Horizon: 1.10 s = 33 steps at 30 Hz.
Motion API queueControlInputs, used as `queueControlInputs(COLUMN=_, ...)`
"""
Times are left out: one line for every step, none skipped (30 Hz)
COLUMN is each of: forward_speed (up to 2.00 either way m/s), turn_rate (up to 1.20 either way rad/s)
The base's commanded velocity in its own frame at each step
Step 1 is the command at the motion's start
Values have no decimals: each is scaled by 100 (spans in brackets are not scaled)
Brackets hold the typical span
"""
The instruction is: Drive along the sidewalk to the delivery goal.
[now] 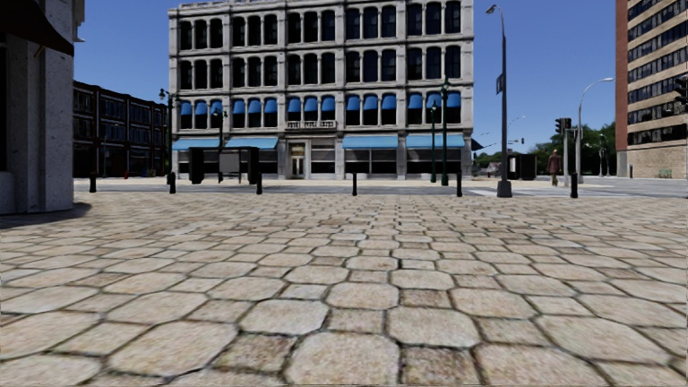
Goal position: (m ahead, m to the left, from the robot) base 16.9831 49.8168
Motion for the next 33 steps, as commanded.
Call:
queueControlInputs(forward_speed=200, turn_rate=21)
queueControlInputs(forward_speed=200, turn_rate=21)
queueControlInputs(forward_speed=200, turn_rate=21)
queueControlInputs(forward_speed=200, turn_rate=21)
queueControlInputs(forward_speed=200, turn_rate=21)
queueControlInputs(forward_speed=200, turn_rate=21)
queueControlInputs(forward_speed=200, turn_rate=21)
queueControlInputs(forward_speed=200, turn_rate=23)
queueControlInputs(forward_speed=200, turn_rate=25)
queueControlInputs(forward_speed=200, turn_rate=26)
queueControlInputs(forward_speed=200, turn_rate=26)
queueControlInputs(forward_speed=200, turn_rate=26)
queueControlInputs(forward_speed=200, turn_rate=26)
queueControlInputs(forward_speed=200, turn_rate=26)
queueControlInputs(forward_speed=200, turn_rate=26)
queueControlInputs(forward_speed=200, turn_rate=26)
queueControlInputs(forward_speed=200, turn_rate=26)
queueControlInputs(forward_speed=200, turn_rate=26)
queueControlInputs(forward_speed=200, turn_rate=26)
queueControlInputs(forward_speed=200, turn_rate=26)
queueControlInputs(forward_speed=200, turn_rate=26)
queueControlInputs(forward_speed=200, turn_rate=26)
queueControlInputs(forward_speed=200, turn_rate=26)
queueControlInputs(forward_speed=200, turn_rate=26)
queueControlInputs(forward_speed=200, turn_rate=26)
queueControlInputs(forward_speed=200, turn_rate=26)
queueControlInputs(forward_speed=200, turn_rate=26)
queueControlInputs(forward_speed=200, turn_rate=26)
queueControlInputs(forward_speed=200, turn_rate=26)
queueControlInputs(forward_speed=200, turn_rate=26)
queueControlInputs(forward_speed=200, turn_rate=26)
queueControlInputs(forward_speed=200, turn_rate=26)
queueControlInputs(forward_speed=200, turn_rate=26)
